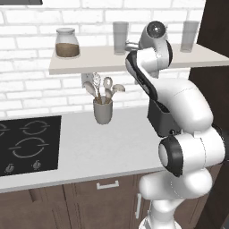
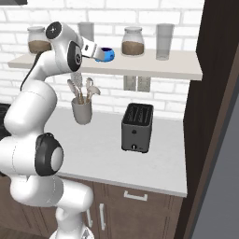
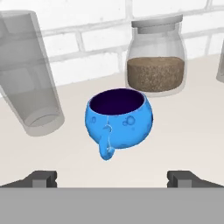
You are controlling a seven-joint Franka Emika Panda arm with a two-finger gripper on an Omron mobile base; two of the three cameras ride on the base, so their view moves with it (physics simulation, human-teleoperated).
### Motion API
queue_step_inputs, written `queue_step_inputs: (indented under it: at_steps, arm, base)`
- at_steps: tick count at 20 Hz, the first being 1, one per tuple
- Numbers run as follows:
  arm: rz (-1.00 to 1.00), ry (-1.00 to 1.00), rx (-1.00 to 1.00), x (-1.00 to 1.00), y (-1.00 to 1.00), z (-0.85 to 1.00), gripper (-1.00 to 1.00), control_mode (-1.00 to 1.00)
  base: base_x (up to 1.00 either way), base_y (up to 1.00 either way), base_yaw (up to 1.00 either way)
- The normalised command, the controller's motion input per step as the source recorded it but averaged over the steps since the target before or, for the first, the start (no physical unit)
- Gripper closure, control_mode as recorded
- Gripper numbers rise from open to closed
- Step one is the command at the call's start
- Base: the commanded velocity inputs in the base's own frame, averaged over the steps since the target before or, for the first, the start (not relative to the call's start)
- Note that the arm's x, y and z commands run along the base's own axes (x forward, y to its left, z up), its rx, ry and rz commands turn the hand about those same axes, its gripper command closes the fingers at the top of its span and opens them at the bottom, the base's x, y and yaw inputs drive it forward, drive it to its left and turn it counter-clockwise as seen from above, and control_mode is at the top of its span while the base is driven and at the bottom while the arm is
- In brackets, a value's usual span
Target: Gather all objects into one cabinet and sort the glasses and bowls to opposite sides.
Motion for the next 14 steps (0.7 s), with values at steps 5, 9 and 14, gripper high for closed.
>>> queue_step_inputs:
  at_steps: [5, 9, 14]
  arm:
    - [-0.09, 0.00, 0.00, 0.46, 0.00, -0.06, -1.00, -1.00]
    - [-0.05, 0.00, 0.05, 0.39, 0.00, 0.00, -1.00, -1.00]
    - [-0.01, 0.00, 0.05, 0.25, 0.00, 0.00, -1.00, -1.00]
  base:
    - [0.00, 0.00, 0.00]
    - [0.00, 0.00, 0.00]
    - [0.00, 0.00, 0.00]
